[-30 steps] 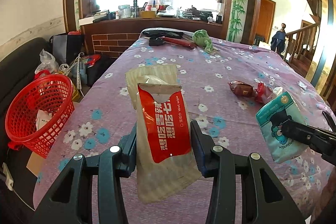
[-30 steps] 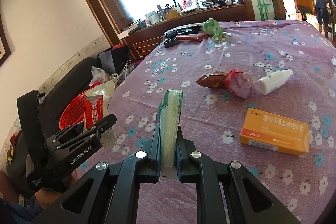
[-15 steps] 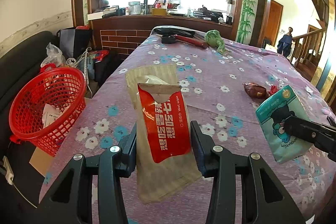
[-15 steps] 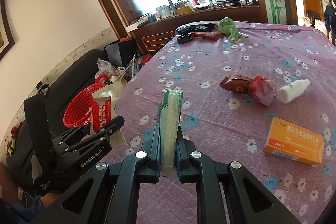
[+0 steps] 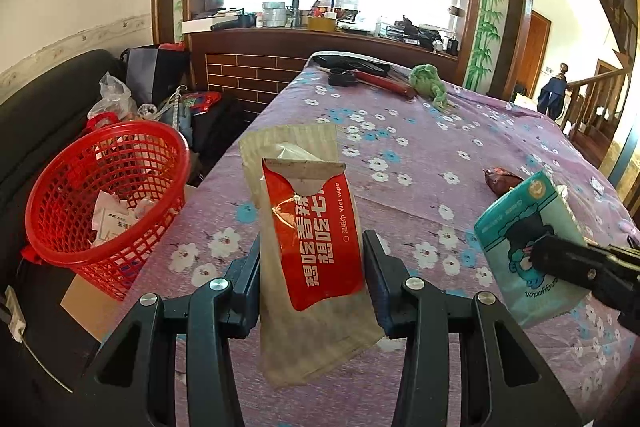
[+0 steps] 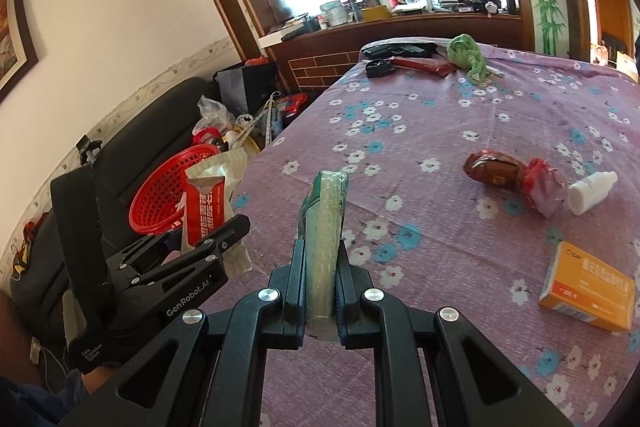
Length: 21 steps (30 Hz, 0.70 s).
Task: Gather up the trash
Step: 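Carry both packets over the red basket and open both tools to drop them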
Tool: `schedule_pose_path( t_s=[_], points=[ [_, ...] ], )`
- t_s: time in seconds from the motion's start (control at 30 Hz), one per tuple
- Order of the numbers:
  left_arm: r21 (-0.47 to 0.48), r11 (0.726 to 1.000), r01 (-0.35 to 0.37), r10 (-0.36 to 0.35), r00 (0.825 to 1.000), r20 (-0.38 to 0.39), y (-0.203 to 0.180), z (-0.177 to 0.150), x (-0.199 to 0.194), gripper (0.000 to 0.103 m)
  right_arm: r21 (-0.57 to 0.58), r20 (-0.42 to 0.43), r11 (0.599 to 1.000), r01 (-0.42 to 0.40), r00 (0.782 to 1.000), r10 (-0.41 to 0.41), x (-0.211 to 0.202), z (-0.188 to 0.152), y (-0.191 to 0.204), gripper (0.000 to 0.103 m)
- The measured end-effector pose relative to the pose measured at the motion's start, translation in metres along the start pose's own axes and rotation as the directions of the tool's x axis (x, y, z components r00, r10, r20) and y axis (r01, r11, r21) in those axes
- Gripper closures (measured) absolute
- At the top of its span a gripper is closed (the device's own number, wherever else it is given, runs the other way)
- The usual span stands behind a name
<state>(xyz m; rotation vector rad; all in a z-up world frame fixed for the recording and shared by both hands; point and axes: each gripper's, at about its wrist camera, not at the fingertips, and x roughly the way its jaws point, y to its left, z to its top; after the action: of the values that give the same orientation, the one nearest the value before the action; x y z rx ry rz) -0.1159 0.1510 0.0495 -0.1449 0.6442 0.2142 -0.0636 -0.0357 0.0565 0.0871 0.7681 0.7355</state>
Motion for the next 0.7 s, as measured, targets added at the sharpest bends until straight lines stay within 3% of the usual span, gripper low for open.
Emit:
schedule_pose_path(
  t_s=[0.4, 0.7],
  points=[
    [-0.066, 0.997, -0.031, 0.032, 0.999, 0.014, 0.041, 0.012, -0.002, 0.061, -0.045, -0.031, 0.999, -0.023, 0.999, 0.022, 0.022, 0.012, 0.021, 0.090],
    [-0.171, 0.983, -0.066, 0.070, 0.997, 0.019, 0.111, 0.030, -0.010, 0.061, -0.089, -0.057, 0.993, -0.078, 0.996, 0.073, 0.050, 0.046, 0.062, 0.090]
  ],
)
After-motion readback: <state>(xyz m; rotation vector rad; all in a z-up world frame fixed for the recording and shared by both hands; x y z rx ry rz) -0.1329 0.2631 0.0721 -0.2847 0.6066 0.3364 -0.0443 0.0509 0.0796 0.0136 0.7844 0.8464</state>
